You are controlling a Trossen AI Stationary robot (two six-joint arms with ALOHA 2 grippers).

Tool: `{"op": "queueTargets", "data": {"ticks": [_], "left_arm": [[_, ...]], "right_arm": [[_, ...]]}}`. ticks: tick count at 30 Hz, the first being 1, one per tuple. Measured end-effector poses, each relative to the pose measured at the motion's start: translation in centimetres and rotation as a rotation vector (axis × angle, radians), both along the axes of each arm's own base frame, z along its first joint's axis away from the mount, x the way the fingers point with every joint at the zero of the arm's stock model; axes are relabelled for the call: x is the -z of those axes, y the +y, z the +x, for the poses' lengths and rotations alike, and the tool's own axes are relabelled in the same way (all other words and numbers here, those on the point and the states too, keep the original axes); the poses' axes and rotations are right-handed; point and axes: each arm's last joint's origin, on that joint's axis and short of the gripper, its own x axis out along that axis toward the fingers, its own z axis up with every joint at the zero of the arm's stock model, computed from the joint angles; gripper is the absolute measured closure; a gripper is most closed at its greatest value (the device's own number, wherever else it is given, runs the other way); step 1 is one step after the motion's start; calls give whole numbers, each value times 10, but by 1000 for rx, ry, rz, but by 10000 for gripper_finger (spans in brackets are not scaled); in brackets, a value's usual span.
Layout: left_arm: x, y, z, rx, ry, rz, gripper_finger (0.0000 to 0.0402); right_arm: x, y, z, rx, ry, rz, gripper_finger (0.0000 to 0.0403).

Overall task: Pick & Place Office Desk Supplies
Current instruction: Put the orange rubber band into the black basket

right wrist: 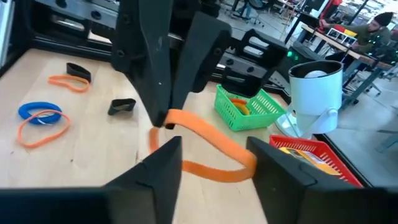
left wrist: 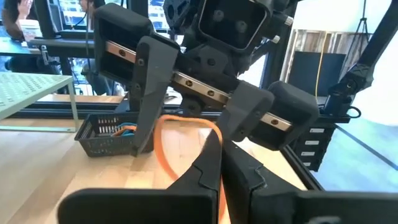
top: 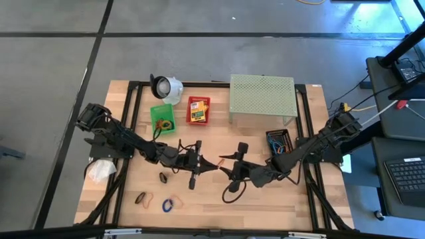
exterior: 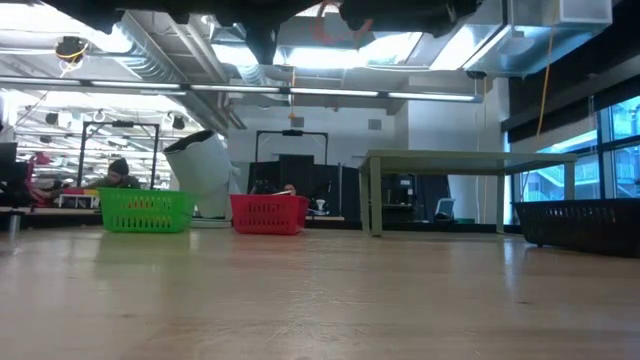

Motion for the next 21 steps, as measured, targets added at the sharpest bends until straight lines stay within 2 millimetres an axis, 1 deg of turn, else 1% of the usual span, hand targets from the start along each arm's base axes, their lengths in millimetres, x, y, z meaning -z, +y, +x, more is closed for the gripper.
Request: {"op": "queueTargets", "data": {"ticks": [3, 5, 8, 9, 14, 16, 18, 21], "left_arm": [[0, 0, 0, -1, 1, 1, 399], [0, 0, 0, -1, 2, 1, 400], [0, 0, 0, -1, 2, 2, 399], [0, 0, 0, -1, 2, 2, 399], [0, 0, 0, -9, 5, -3, 399], [1, 1, 0, -34, 7, -28, 393], [0, 1, 0, -54, 6, -43, 378], [0, 1, 0, -62, 6, -43, 340]], "right_arm": [[0, -1, 1, -5, 2, -1, 264], [0, -1, 1, -8, 2, 0, 303], [0, -1, 1, -9, 3, -4, 375], [0, -1, 1, -9, 4, -6, 388], [0, 0, 1, -16, 5, -1, 397], [0, 0, 1, -16, 4, -1, 398], [0, 0, 1, -16, 4, -1, 399], [0, 0, 1, -10, 3, -3, 400]]}}
